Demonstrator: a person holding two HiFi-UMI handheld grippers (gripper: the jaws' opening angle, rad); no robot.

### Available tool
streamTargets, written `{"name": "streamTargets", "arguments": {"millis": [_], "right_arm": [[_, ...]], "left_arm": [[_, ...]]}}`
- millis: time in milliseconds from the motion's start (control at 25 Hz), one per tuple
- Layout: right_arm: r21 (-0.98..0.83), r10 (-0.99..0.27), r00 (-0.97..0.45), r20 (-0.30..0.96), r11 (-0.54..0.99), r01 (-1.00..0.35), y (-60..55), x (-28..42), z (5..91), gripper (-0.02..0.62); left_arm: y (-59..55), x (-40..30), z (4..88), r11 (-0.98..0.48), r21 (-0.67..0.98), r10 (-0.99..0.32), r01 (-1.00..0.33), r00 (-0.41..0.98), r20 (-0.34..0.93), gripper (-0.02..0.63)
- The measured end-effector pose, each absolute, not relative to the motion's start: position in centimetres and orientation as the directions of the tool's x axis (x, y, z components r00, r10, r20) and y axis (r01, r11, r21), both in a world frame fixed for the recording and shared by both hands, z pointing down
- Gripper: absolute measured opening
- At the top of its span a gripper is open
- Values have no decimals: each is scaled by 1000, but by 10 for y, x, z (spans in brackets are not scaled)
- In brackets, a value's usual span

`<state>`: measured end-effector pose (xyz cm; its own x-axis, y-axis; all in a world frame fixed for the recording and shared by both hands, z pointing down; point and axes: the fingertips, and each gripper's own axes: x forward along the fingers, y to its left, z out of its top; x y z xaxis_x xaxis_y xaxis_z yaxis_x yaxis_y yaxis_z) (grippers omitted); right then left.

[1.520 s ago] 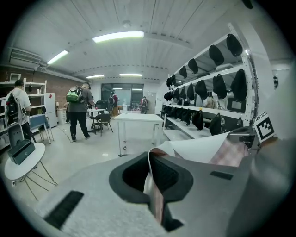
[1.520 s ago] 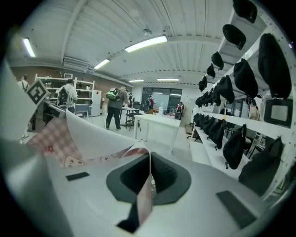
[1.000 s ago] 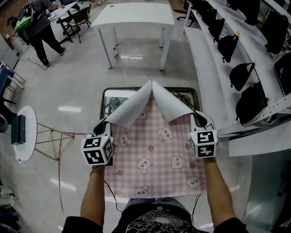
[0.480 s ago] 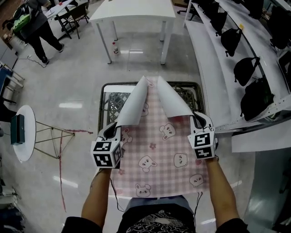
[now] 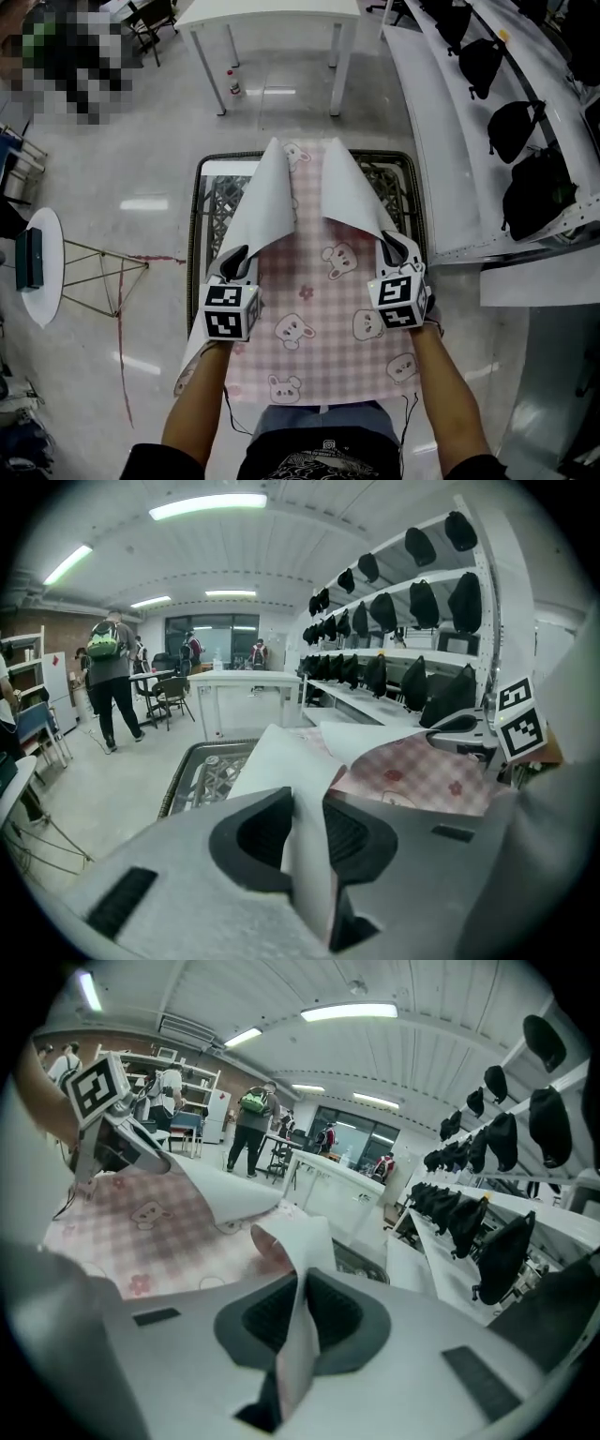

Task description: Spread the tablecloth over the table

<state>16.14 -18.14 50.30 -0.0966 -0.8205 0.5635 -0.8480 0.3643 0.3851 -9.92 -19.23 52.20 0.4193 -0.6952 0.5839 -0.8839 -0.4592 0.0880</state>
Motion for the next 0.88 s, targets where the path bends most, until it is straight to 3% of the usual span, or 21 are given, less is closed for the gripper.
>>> {"name": "streamTargets", "arguments": {"millis": [680,800,880], "right_arm": [[334,-805,-111,582,361,-871,-187,172,542,41],[319,-808,-114,578,352,-880,-188,177,538,49],[315,-807,-123,578,359,-879,-188,177,536,63]], "left_arm": [[-194,-76,554,-427,7,-718,-904,344,605,95],[-193,-73,551,-431,14,-710,-902,349,612,127],[-193,-72,548,-436,19,-703,-900,354,617,184]]}}
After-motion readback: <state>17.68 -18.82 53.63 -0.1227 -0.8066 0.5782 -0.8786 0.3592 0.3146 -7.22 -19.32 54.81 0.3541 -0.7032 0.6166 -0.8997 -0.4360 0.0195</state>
